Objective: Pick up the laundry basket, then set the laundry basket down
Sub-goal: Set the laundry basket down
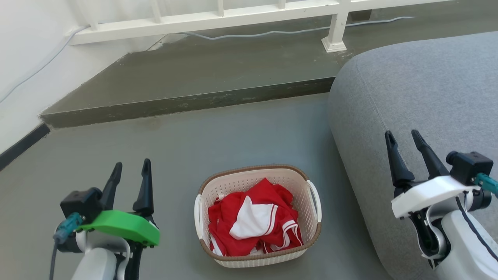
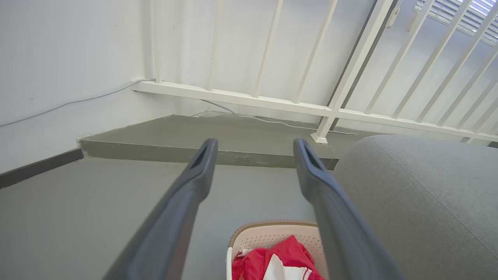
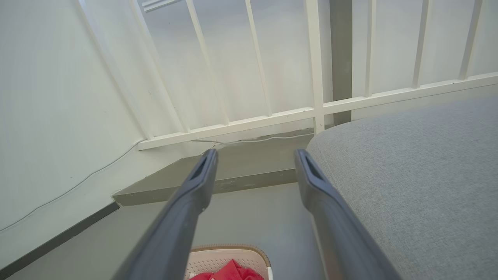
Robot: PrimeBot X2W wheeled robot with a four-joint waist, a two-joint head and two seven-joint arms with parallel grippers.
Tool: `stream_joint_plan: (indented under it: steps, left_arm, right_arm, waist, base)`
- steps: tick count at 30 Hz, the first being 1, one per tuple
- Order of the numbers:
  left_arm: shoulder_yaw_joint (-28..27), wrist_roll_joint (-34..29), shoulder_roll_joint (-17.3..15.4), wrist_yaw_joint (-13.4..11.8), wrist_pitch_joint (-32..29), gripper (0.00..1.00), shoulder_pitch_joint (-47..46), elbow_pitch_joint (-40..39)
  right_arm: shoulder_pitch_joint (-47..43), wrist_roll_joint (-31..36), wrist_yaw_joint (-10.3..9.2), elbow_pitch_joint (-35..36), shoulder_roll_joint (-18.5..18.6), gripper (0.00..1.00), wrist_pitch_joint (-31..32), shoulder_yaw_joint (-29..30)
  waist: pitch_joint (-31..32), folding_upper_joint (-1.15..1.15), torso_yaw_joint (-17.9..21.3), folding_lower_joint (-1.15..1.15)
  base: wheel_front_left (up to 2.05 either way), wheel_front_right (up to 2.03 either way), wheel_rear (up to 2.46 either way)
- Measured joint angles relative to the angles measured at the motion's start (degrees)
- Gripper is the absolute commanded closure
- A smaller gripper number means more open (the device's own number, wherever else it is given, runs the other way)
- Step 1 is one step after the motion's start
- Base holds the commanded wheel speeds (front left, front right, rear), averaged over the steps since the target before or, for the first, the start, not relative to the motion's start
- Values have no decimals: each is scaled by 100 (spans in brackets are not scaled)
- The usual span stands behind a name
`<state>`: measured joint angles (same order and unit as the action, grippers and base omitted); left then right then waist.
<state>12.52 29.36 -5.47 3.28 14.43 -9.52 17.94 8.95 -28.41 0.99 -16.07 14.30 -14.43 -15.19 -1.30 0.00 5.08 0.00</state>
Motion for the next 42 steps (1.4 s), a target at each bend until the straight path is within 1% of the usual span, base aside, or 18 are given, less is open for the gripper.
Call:
stream_joint_plan:
  steps: [3, 11, 13, 16, 18, 23, 26, 30, 32, 42]
  left_arm:
    - [-57, -153, 66, 1, -1, 0, 103, -66]
    - [-167, -345, 94, 24, -1, 0, 228, -289]
    - [-183, -392, 107, 30, -1, 0, 281, -335]
    - [-209, -495, 125, 36, -1, 0, 325, -366]
    - [-233, -509, 136, 76, -1, 0, 381, -374]
    - [-283, -575, 157, 81, -1, 0, 398, -393]
    - [-300, -597, 186, 126, -1, 0, 423, -404]
    - [-302, -634, 236, 137, -1, 0, 511, -419]
    - [-304, -646, 237, 174, -1, 0, 511, -428]
    - [-302, -854, 243, 204, -1, 0, 514, -479]
  right_arm:
    - [-115, 71, 26, 82, -15, 0, 0, 55]
    - [-304, 246, 53, 242, -116, 0, 0, 177]
    - [-361, 310, 101, 267, -148, 0, 0, 199]
    - [-390, 342, 108, 276, -170, 0, 0, 238]
    - [-409, 378, 148, 289, -175, 0, 0, 278]
    - [-497, 421, 153, 311, -203, 0, 0, 324]
    - [-498, 438, 201, 343, -232, 0, 0, 356]
    - [-513, 479, 210, 346, -285, 0, 0, 401]
    - [-532, 481, 253, 349, -307, 0, 0, 428]
    - [-594, 589, 303, 360, -366, 0, 0, 532]
  waist:
    - [2, 0, 3, 0]
    - [7, 0, -6, 0]
    - [8, 0, -12, 0]
    - [7, 0, -21, 0]
    - [6, 0, -27, 0]
    - [3, 0, -36, 0]
    - [-3, 0, -40, 0]
    - [-17, 0, -42, 0]
    - [-25, 0, -42, 0]
    - [-60, 0, -37, 0]
  base:
    - [0, 0, 0]
    - [0, 0, 0]
    - [0, 0, 0]
    - [0, 0, 0]
    - [0, 0, 0]
    - [0, 0, 0]
    - [0, 0, 0]
    - [0, 0, 0]
    - [0, 0, 0]
    - [0, 0, 0]
